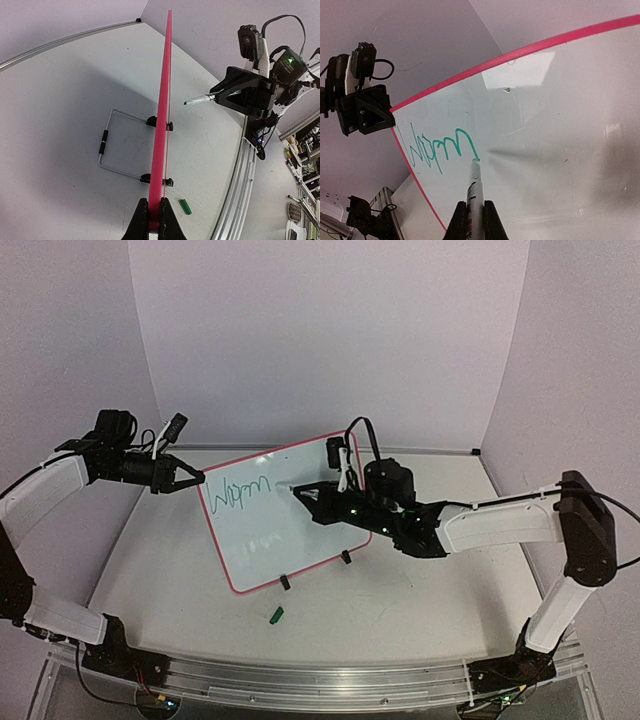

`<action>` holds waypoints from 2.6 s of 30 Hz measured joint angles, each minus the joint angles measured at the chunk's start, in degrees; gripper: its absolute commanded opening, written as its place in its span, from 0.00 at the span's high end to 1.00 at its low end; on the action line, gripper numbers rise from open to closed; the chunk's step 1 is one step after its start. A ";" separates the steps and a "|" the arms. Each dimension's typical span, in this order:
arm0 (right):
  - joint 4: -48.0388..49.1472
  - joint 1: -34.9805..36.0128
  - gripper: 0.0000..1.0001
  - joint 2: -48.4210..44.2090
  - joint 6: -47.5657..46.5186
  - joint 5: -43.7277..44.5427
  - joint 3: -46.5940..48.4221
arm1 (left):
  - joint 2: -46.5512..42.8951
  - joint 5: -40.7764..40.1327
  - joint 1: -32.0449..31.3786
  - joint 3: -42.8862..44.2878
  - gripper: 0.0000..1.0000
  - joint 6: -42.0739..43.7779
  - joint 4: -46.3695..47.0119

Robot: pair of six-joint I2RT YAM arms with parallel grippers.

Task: Write a sentence on the whiteboard
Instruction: Write on the whiteboard with the whiteboard marker without the cap.

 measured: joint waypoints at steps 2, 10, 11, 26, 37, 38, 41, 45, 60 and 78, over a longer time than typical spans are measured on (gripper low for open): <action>-1.45 -0.10 1.00 -2.01 -1.42 -1.51 0.00 | 0.00 0.00 0.02 0.00 1.00 0.00 0.00; -7.07 -0.88 1.00 -6.39 -4.85 -6.68 0.29 | 0.00 0.02 -0.07 0.00 1.00 0.00 0.00; -7.56 -1.24 1.00 -6.46 -4.99 -7.52 0.46 | 0.00 0.02 -0.11 0.00 1.00 0.00 0.00; -10.06 -4.56 1.00 -0.22 -5.36 -13.26 7.83 | 0.00 0.00 -0.39 0.00 1.00 0.00 0.00; -10.53 -4.56 1.00 3.25 -4.86 -12.99 9.35 | 0.00 -0.02 -0.44 0.00 1.00 0.00 0.00; -10.53 -4.56 1.00 3.34 -4.73 -12.71 9.35 | 0.00 -0.02 -0.44 0.00 1.00 0.00 0.00; -10.52 -4.59 1.00 3.60 -4.46 -12.16 9.35 | 0.00 -0.02 -0.44 0.00 1.00 0.00 0.00; -10.57 -4.70 1.00 3.76 -4.09 -11.39 9.35 | 0.00 -0.04 -0.48 0.00 1.00 0.00 0.00; -10.05 -4.89 1.00 2.39 -3.15 -7.90 7.28 | 0.00 -0.26 -0.49 0.00 1.00 -0.01 0.00; -9.40 -5.84 1.00 -0.42 -3.71 -11.50 6.36 | -0.01 -0.24 -0.51 0.00 1.00 0.00 0.00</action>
